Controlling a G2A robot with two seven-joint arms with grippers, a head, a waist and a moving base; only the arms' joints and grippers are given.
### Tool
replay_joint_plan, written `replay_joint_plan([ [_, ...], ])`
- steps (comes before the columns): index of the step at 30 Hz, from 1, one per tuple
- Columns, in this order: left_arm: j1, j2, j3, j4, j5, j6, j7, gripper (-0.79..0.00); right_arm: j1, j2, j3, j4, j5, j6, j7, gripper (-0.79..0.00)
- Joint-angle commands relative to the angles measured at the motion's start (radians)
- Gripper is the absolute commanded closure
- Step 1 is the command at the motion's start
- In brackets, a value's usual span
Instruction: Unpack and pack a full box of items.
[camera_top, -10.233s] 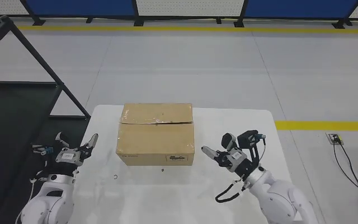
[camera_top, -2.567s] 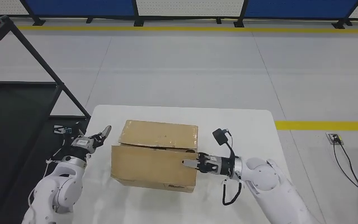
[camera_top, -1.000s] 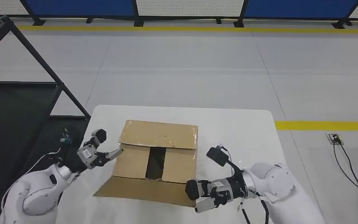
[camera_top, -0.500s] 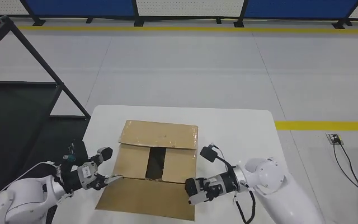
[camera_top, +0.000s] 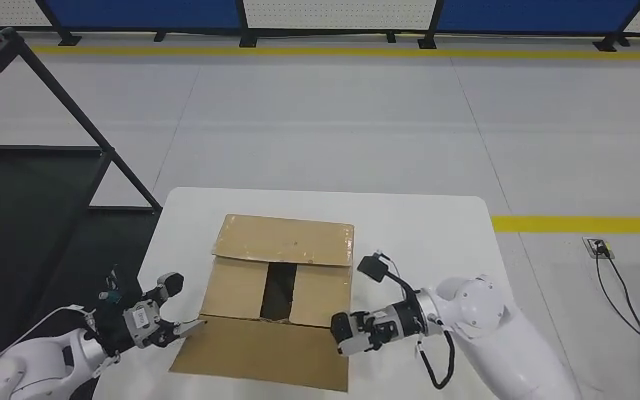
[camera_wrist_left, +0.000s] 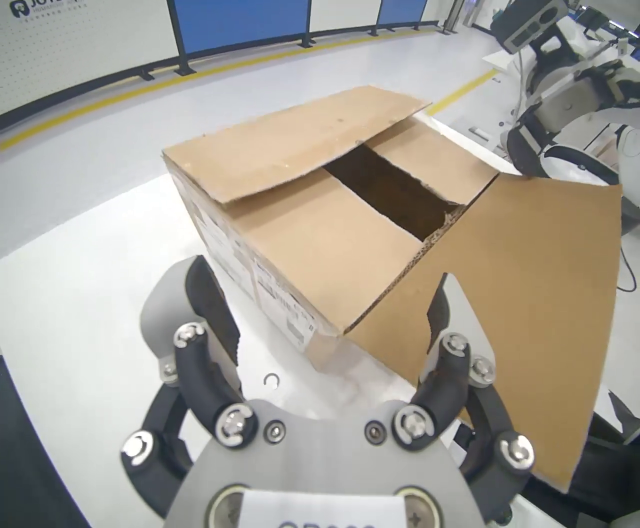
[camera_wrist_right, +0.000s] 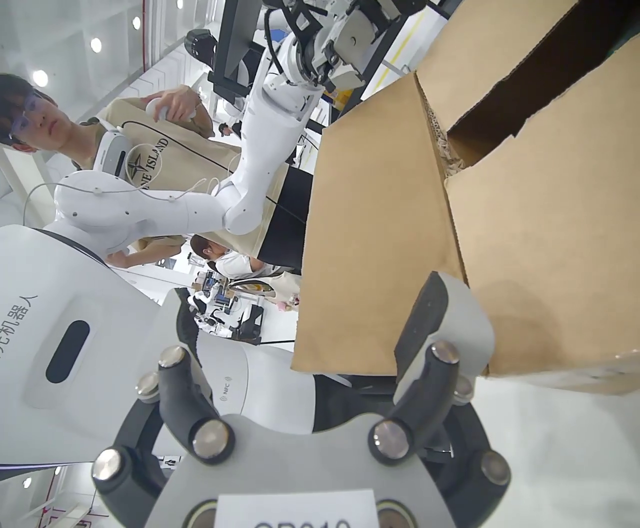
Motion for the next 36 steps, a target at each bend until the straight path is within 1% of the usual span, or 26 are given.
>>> replay_joint_plan([
  [1, 0.019, 0.005, -0.001, -0.006, 0.017, 0.000, 0.012, -0.785, -0.001, 0.001, 0.001, -0.002, 0.003, -0.002, -0.002, -0.785],
  [6, 0.030, 0.014, 0.005, -0.001, 0.059, 0.000, 0.025, -0.785, -0.002, 0.004, 0.002, -0.014, 0.013, -0.007, -0.008, -0.785],
  [9, 0.024, 0.015, 0.016, 0.012, 0.079, 0.000, 0.048, -0.785, -0.005, 0.003, 0.011, -0.015, 0.034, -0.025, -0.041, -0.785],
  [11, 0.020, 0.015, 0.020, 0.020, 0.086, 0.000, 0.064, -0.785, -0.004, 0.001, 0.015, -0.010, 0.052, -0.005, -0.095, -0.785],
  [14, 0.019, 0.016, 0.022, 0.023, 0.088, 0.000, 0.068, -0.785, 0.012, -0.005, 0.025, 0.012, 0.075, 0.051, -0.194, -0.785],
  [16, 0.019, 0.016, 0.022, 0.023, 0.088, 0.000, 0.068, -0.785, 0.028, -0.006, 0.037, 0.029, 0.007, 0.082, -0.286, -0.785],
  [24, 0.019, 0.016, 0.022, 0.023, 0.088, 0.000, 0.068, -0.785, 0.025, -0.006, 0.038, 0.028, 0.007, 0.085, -0.293, -0.785],
  [27, 0.021, 0.015, 0.024, 0.019, 0.090, 0.010, 0.072, -0.785, 0.012, -0.002, 0.049, 0.015, -0.013, 0.156, -0.332, -0.785],
  [30, 0.031, 0.015, 0.031, 0.003, 0.099, 0.025, 0.086, -0.785, -0.013, 0.007, 0.087, 0.010, -0.022, 0.205, -0.362, -0.785],
  [34, 0.034, 0.016, 0.033, -0.002, 0.102, 0.022, 0.100, -0.785, -0.049, 0.018, 0.129, -0.004, -0.015, 0.278, -0.372, -0.785],
  [36, 0.035, 0.018, 0.034, -0.005, 0.105, 0.020, 0.103, -0.785, -0.061, 0.020, 0.141, -0.011, 0.006, 0.298, -0.373, -0.785],
])
